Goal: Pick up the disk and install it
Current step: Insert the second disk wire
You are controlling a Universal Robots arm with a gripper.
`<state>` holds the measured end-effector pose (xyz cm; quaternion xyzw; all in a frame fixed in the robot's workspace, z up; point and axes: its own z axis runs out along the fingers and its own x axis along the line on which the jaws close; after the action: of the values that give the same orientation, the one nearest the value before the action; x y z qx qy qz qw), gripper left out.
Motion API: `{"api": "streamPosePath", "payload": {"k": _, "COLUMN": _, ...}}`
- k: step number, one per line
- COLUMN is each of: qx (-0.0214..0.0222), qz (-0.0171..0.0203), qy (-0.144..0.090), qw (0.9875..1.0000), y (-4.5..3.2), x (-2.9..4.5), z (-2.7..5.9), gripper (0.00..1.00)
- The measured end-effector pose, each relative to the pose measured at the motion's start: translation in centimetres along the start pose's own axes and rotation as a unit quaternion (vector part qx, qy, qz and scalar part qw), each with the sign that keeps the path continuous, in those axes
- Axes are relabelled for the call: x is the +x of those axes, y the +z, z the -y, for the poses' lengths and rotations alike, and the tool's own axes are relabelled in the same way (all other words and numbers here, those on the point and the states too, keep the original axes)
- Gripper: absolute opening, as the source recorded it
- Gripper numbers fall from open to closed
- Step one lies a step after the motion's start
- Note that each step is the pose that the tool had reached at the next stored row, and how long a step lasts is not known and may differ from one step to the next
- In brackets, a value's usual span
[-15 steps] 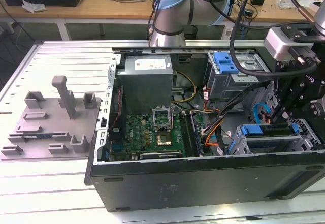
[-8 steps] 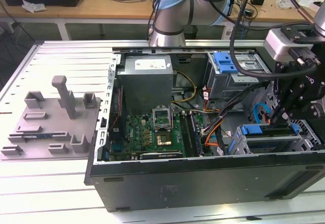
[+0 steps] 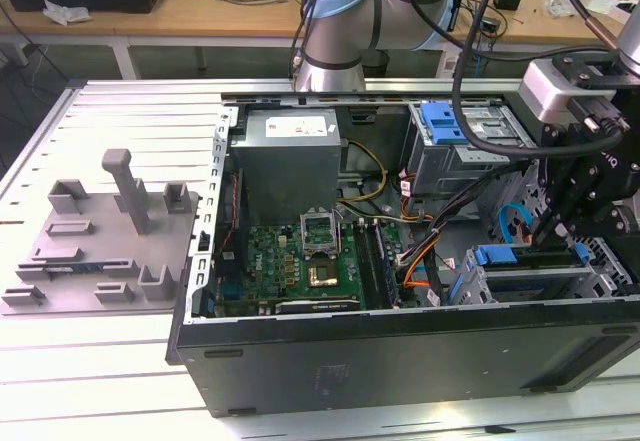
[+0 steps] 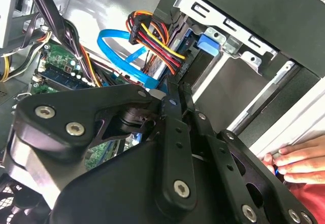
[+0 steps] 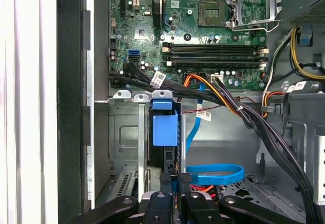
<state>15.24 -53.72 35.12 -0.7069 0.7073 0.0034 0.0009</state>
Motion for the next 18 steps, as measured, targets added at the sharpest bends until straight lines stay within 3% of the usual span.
{"api": "streamPosePath", "payload": {"k": 18, "qx": 0.0, "qz": 0.0, "qy": 0.0, "qw": 1.0, "y": 0.52, "x": 0.0, "z": 0.1, "gripper": 0.16}}
